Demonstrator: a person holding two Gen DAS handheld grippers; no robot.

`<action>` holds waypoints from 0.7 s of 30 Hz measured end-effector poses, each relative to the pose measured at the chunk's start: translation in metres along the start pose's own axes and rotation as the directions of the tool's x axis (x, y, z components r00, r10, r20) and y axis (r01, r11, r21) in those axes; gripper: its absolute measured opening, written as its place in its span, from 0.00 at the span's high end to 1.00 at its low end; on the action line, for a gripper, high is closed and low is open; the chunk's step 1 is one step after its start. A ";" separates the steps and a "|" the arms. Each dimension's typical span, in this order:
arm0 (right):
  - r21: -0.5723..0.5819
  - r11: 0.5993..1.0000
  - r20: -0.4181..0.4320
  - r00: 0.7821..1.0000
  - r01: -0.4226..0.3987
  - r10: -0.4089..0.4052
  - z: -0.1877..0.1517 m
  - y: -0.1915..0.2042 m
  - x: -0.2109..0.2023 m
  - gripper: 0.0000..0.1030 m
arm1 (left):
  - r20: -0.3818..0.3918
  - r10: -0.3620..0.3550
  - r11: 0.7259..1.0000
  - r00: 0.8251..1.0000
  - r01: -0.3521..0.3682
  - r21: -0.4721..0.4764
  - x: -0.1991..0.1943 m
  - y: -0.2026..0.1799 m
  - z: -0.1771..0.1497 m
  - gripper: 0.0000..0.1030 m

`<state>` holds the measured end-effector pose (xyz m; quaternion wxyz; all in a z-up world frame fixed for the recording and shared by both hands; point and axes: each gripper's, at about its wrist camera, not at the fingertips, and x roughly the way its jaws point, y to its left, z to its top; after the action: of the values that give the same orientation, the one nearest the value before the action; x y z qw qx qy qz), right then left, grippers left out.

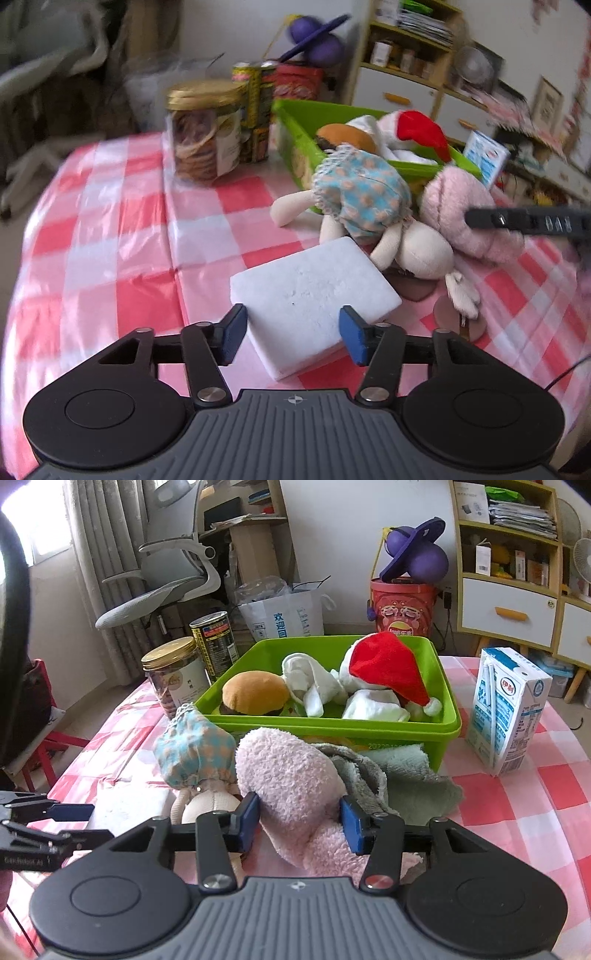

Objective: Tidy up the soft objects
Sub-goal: 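Grasp the pink plush with the right tool while the left tool grasps the white foam block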

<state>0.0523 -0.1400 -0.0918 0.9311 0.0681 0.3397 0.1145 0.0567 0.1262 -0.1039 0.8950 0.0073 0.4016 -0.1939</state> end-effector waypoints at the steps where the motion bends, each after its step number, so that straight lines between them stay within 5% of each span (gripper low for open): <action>1: -0.003 1.000 0.000 1.000 -0.001 0.001 0.000 0.000 -0.001 0.71 | -0.008 0.000 0.999 1.000 -0.001 -0.034 0.000 0.003 0.001 0.54; 8: 0.029 1.000 -0.002 1.000 -0.011 0.011 0.005 -0.003 -0.007 0.71 | -0.068 -0.020 0.957 0.997 -0.001 -0.291 0.002 0.023 0.007 0.73; 12: 0.053 0.998 0.003 1.000 -0.029 0.029 0.009 -0.003 -0.014 0.71 | -0.061 -0.031 0.937 0.998 0.008 -0.348 -0.002 0.025 0.011 0.89; 21: 0.108 0.992 0.045 0.997 -0.061 0.056 0.021 -0.007 -0.037 0.71 | 0.002 -0.025 0.929 1.000 0.024 -0.369 -0.022 0.020 0.019 0.96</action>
<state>0.0395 -0.1570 -0.0544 0.9290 0.1314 0.3240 0.1213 0.0648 0.1492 -0.0780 0.8774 -0.1655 0.4322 -0.1263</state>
